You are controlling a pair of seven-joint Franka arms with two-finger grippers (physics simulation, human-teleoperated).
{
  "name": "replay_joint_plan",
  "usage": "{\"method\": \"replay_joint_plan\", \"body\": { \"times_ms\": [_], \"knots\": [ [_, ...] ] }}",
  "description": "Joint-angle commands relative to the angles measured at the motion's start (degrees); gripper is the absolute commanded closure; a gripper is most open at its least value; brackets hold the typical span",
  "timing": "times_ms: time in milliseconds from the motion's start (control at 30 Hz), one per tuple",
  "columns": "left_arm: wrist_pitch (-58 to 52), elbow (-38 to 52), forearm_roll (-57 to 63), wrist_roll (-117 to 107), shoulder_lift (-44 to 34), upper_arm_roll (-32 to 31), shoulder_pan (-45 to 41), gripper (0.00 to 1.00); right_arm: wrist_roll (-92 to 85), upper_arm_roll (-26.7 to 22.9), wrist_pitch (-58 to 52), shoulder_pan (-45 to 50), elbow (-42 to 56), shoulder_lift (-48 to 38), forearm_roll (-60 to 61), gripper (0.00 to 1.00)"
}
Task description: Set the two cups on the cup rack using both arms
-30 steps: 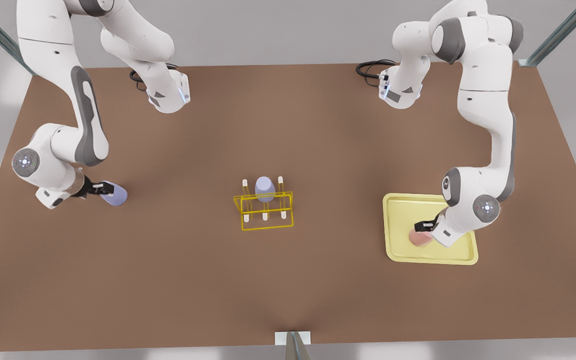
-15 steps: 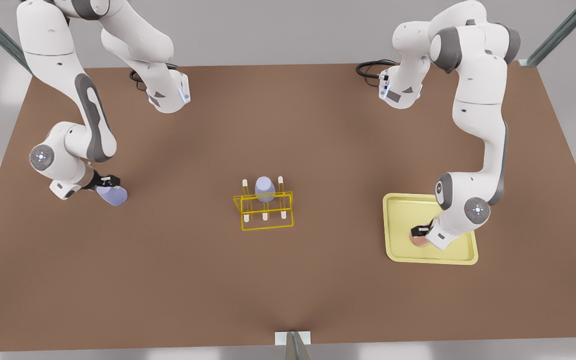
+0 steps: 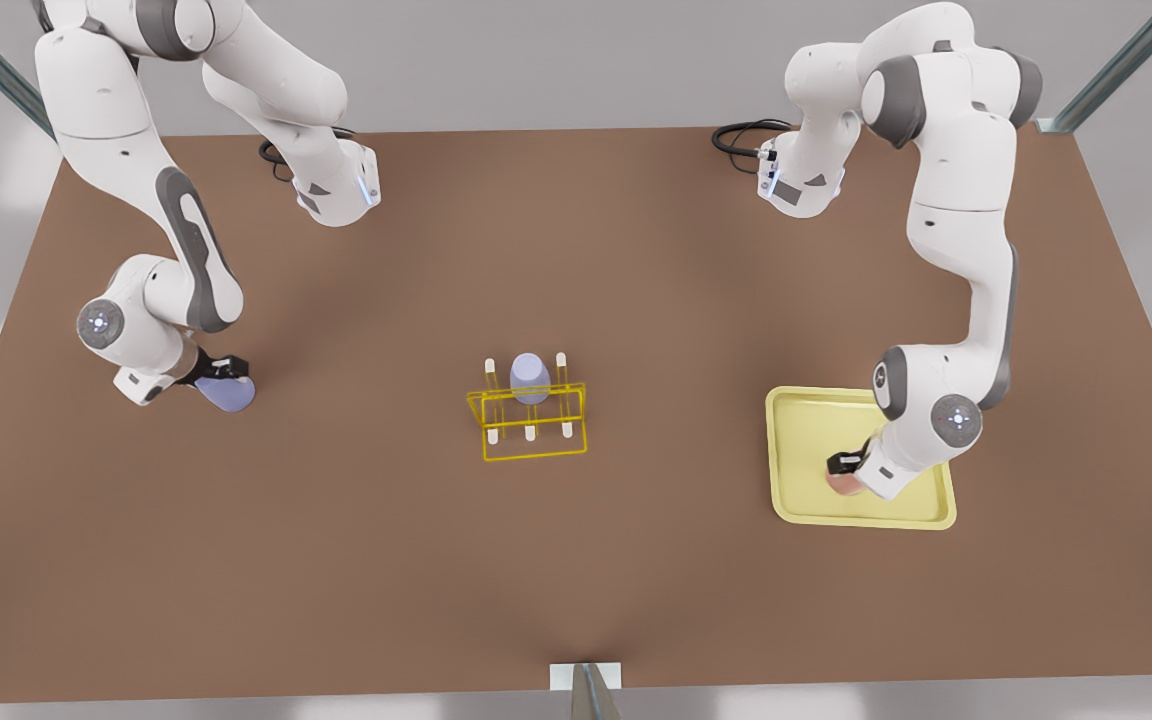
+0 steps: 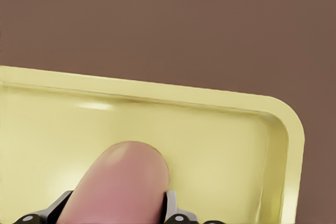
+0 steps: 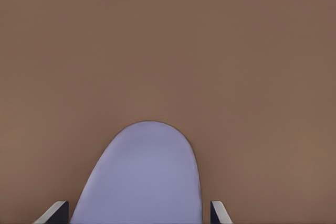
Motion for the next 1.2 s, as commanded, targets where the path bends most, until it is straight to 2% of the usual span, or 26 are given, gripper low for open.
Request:
{"method": "replay_joint_plan", "body": {
  "times_ms": [0, 67, 167, 233, 300, 333, 367, 433, 533, 733, 900, 1067, 1100, 1133, 1167],
  "knots": [
    [-0.06, 0.08, -0.14, 0.22, -0.27, -0.03, 0.06, 0.19, -2.41, 0.0, 0.71, 0.0, 0.02, 0.16, 0.12, 0.0],
    [-0.85, 0.17, -0.23, 0.31, -1.23, -0.03, 0.06, 0.18, -2.41, 0.0, 0.71, 0.0, 0.02, 0.25, 0.12, 0.0],
    [-11.92, 0.35, -0.4, -1.45, -6.59, -0.2, -1.26, 0.18, -2.41, 0.09, 0.71, 0.0, 0.02, 0.25, 0.03, 0.0],
    [-20.27, 5.61, -0.4, -5.13, -6.42, -1.43, -2.4, 0.18, -2.41, 0.09, 0.71, 0.0, -0.07, 0.52, 0.03, 0.01],
    [-30.46, 14.22, -0.14, -13.91, -6.16, -5.64, -2.93, 0.18, -2.41, 0.09, 0.71, 0.0, -0.07, 0.52, 0.03, 0.08],
    [-32.06, 16.6, -0.23, -18.05, -5.98, -7.93, -3.8, 0.18, -2.5, 0.09, 0.62, 0.0, -0.07, 0.52, 0.03, 0.13],
    [-31.97, 17.39, -0.31, -22.0, -5.72, -10.65, -4.25, 0.18, -2.5, 0.09, 0.62, 0.0, -0.07, 0.52, 0.03, 0.17],
    [-31.88, 18.63, -0.05, -29.21, -4.93, -15.58, -4.86, 0.18, -2.5, 0.09, 0.62, 0.0, -0.07, 0.52, -0.06, 0.18],
    [-32.06, 26.71, -2.42, -41.26, -0.36, -15.67, -14.26, 0.17, -2.5, 0.09, 0.36, 0.0, 0.02, 0.52, -0.06, 0.18],
    [-31.18, 38.14, -5.85, -54.36, 6.67, -15.67, -20.07, 0.17, -2.94, 0.17, -0.96, 0.17, 0.46, 0.6, -0.06, 0.18],
    [-29.16, 40.6, -5.76, -60.07, 9.4, -15.23, -27.18, 0.16, -3.64, 1.58, -2.19, 0.79, 1.34, 0.6, -0.06, 0.18],
    [-23.44, 40.43, -5.33, -62.27, 12.12, -15.23, -28.42, 0.16, -3.73, 7.64, -4.56, 1.85, 5.81, 0.69, 0.38, 0.19],
    [-23.09, 40.34, -5.24, -62.09, 12.74, -15.14, -28.42, 0.13, -3.73, 8.52, -5.26, 1.93, 6.43, 0.87, 0.73, 0.19],
    [-22.57, 40.25, -5.24, -62.09, 13.0, -15.14, -28.42, 0.02, -3.73, 8.87, -6.32, 1.93, 7.31, 1.04, 0.73, 0.19],
    [-22.56, 40.25, -5.24, -62.09, 13.0, -15.14, -28.42, 0.0, -3.73, 10.63, -8.33, 1.93, 8.98, 1.13, 1.79, 0.19]
  ]
}}
